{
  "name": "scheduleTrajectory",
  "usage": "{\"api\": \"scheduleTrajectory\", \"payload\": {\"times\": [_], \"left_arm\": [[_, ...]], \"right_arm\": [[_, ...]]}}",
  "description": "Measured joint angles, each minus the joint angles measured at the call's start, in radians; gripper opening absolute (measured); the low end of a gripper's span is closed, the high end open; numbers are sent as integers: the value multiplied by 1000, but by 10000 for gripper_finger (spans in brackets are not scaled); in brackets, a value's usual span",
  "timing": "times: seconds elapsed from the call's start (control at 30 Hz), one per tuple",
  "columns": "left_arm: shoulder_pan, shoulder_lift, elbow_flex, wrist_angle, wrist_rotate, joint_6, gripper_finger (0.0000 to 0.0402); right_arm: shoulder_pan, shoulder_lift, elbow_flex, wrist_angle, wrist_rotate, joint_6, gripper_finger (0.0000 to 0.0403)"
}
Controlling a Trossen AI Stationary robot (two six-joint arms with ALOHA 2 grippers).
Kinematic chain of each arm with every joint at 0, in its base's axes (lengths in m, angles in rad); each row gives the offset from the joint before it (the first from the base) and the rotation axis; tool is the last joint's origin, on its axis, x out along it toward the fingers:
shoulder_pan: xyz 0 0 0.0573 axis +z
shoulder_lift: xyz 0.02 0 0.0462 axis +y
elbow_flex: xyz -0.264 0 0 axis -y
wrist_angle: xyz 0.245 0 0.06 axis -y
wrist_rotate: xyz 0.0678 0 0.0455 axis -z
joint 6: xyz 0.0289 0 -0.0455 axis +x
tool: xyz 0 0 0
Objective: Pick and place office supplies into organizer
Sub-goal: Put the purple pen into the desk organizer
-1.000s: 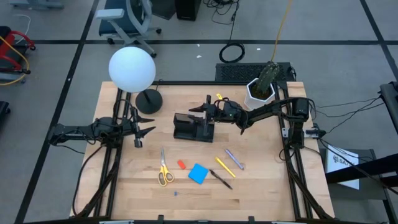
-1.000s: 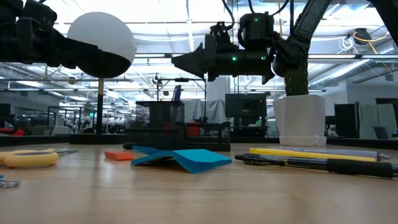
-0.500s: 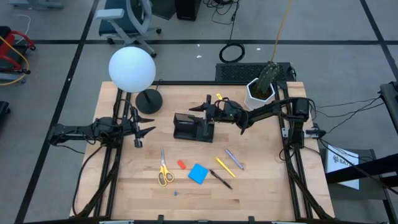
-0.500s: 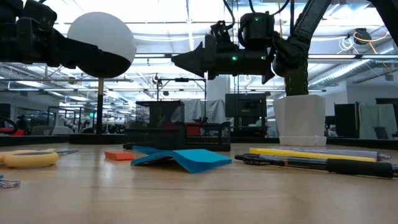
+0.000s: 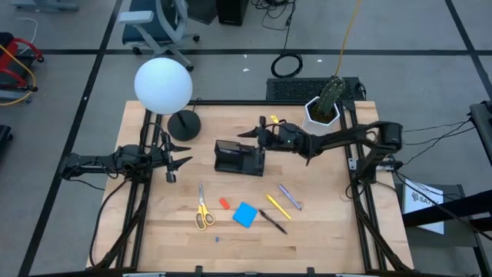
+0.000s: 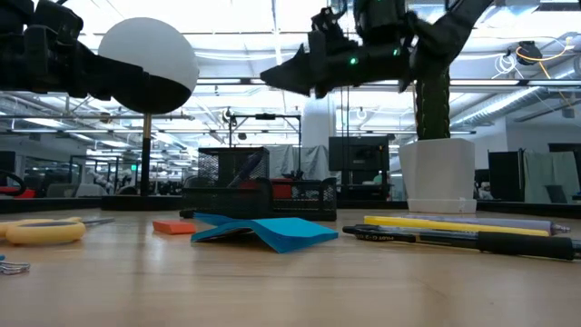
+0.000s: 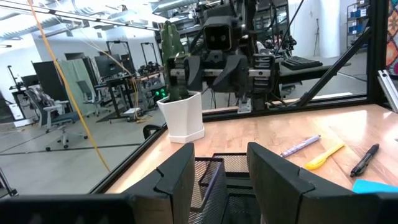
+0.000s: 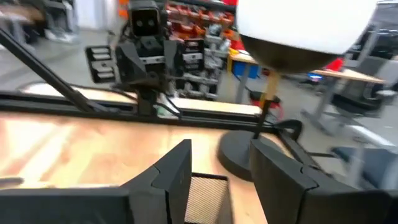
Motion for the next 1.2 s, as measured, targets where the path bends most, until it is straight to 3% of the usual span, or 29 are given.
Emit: {"api": "scheduleTrajectory", "payload": {"times": [0.27, 0.73, 1.2], "left_arm": [[0, 0, 0, 0, 0, 1, 154], [0, 0, 0, -1, 0, 0, 154], [0, 0, 0, 0, 0, 0, 154]], "right_arm": [[85, -140, 0, -183, 207, -60, 146], [223, -269, 0, -511, 500, 79, 144], [236, -283, 0, -730, 530, 281, 142]]}}
